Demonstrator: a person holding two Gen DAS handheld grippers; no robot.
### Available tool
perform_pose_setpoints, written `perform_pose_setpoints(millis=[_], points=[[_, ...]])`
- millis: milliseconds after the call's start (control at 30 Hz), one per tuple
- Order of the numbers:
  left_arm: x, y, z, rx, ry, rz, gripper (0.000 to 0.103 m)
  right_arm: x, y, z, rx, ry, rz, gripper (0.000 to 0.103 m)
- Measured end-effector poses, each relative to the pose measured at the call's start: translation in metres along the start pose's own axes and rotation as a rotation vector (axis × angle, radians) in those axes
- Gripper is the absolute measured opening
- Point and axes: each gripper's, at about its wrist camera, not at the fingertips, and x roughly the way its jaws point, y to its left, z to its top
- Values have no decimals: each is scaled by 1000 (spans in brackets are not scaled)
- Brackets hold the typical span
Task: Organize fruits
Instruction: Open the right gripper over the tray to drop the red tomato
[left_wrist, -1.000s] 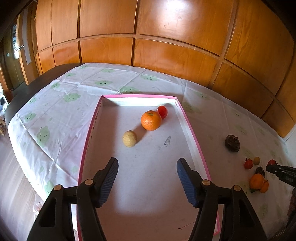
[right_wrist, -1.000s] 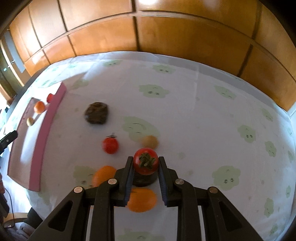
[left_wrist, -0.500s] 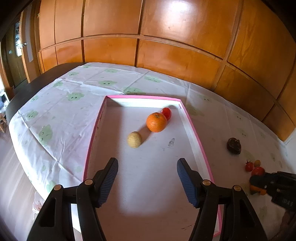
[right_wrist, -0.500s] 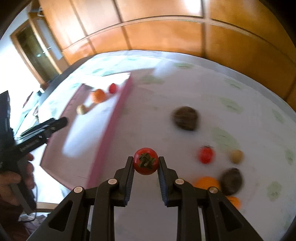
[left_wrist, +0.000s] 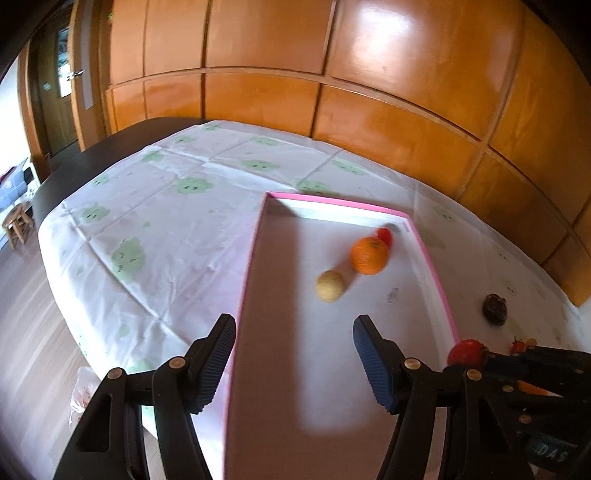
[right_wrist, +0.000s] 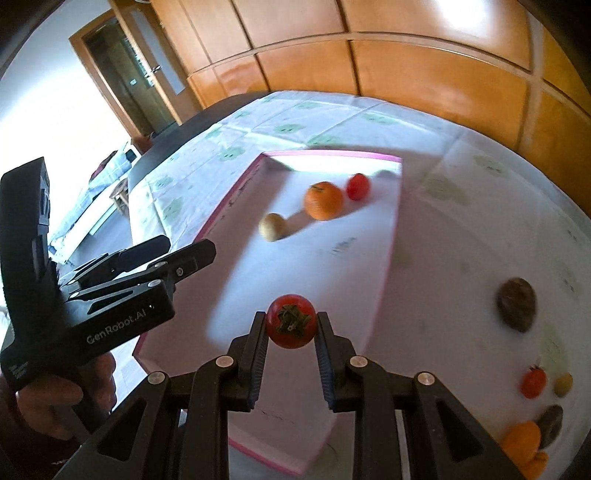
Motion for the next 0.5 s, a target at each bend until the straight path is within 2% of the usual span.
perform_pose_setpoints(millis=[267, 300, 500], points=[[1, 10, -2, -16, 3, 21, 67, 26, 5, 6, 33, 15, 14, 28], [1, 10, -2, -13, 4, 23, 67, 26, 4, 5, 42, 10, 21, 32], [-1, 7, -3, -1, -3, 23, 67, 6, 6, 1, 40, -51, -4, 32]])
